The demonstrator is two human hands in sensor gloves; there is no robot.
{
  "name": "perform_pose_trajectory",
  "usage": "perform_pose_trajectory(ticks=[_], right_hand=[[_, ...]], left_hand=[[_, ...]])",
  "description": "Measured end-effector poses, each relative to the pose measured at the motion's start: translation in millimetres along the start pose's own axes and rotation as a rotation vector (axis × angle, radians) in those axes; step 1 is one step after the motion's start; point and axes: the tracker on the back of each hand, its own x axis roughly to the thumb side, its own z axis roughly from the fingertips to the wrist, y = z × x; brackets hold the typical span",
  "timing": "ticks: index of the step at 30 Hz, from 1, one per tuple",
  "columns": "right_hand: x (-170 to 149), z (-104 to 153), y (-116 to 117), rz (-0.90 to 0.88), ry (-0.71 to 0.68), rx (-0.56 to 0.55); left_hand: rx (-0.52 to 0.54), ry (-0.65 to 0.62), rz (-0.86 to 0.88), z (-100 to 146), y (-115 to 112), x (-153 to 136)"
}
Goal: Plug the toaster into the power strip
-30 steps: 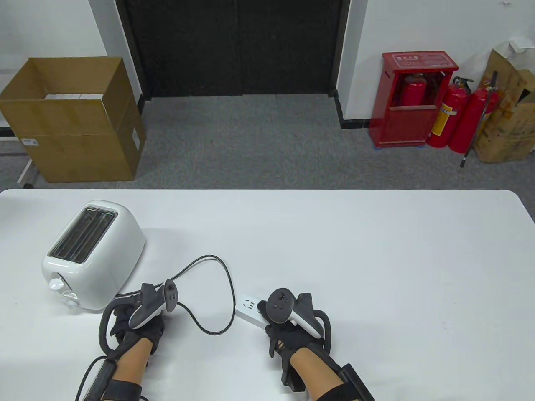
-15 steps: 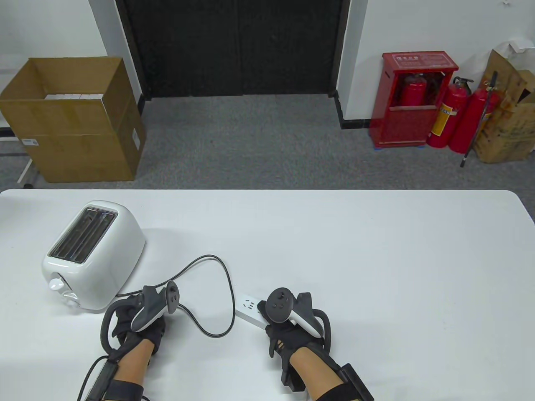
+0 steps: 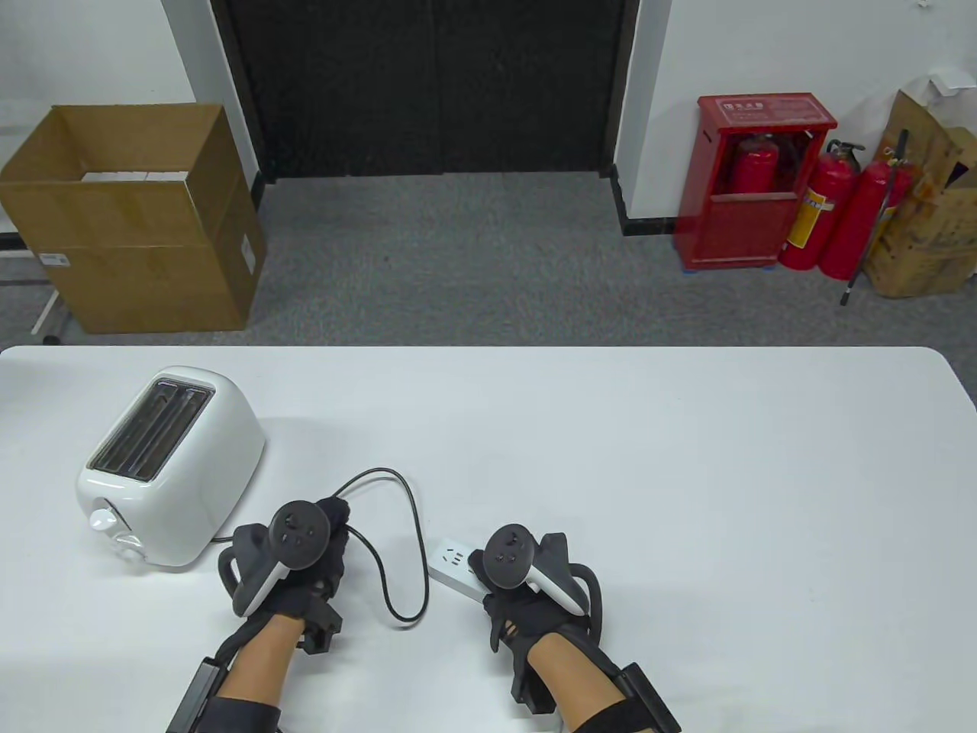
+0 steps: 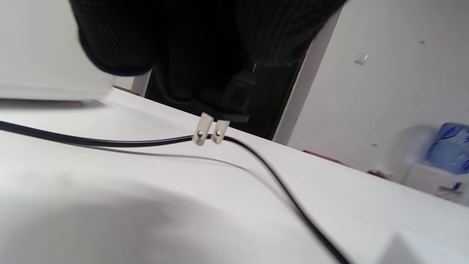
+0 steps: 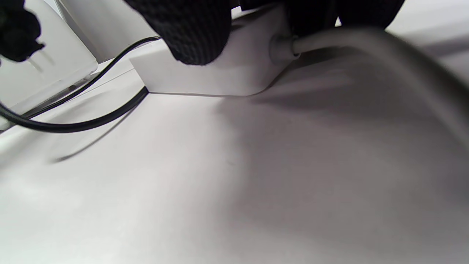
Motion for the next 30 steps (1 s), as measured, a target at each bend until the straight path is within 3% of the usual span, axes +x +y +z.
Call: perform_pose_trajectory(ticks=[3, 11, 19, 30], right_hand=[[1, -1, 0, -0.004, -0.007, 0.001], [1, -1, 0, 0.002, -0.011, 0.005], [3, -2, 1, 0.007, -0.014, 0.009], [3, -2, 1, 0.01, -0.014, 0.01]], left_hand=[[-0.077, -0.036, 0.117, -6, -9, 26], [-0.144, -0.112, 0.117, -10, -36, 72], [-0.137, -0.125, 0.093, -7, -52, 75], [-0.087, -0.152, 0.047, -8, -56, 77]])
